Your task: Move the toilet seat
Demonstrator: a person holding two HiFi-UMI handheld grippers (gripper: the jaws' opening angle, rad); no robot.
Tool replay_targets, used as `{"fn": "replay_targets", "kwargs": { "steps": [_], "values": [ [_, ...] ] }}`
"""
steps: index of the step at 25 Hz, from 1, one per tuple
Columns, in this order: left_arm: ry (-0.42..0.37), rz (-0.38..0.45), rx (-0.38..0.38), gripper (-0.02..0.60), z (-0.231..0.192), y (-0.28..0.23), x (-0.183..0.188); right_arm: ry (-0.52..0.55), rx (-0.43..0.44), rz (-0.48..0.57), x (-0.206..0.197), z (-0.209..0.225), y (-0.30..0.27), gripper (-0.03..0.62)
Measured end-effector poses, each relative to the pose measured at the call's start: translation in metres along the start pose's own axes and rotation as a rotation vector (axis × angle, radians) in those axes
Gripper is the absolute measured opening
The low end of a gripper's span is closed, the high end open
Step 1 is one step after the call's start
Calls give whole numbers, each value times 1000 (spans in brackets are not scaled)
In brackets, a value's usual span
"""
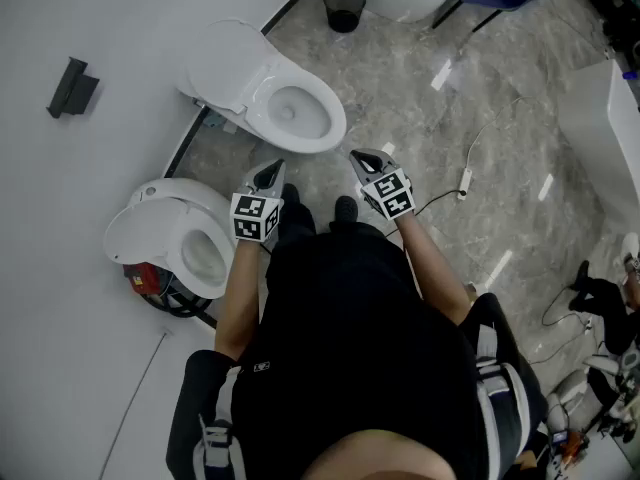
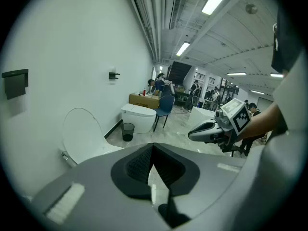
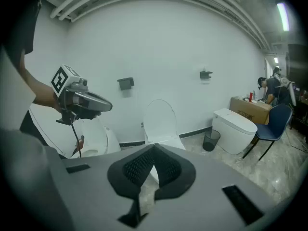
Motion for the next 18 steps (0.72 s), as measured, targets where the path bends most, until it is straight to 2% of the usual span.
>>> {"fn": "replay_targets", "kwargs": {
  "steps": [18],
  "values": [
    [-17, -2, -6, -2, 23, -6, 4, -22, -32, 16, -17, 11, 21, 3]
  ]
}}
Point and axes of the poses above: the fingertips, and each gripper's own axes: y backward along the fingers, z to its right, x out of its top, the point moved 10 cm from there along y, backward along the fingers, and after that the axes turned 9 degrees about -z, right-handed, at the moved point
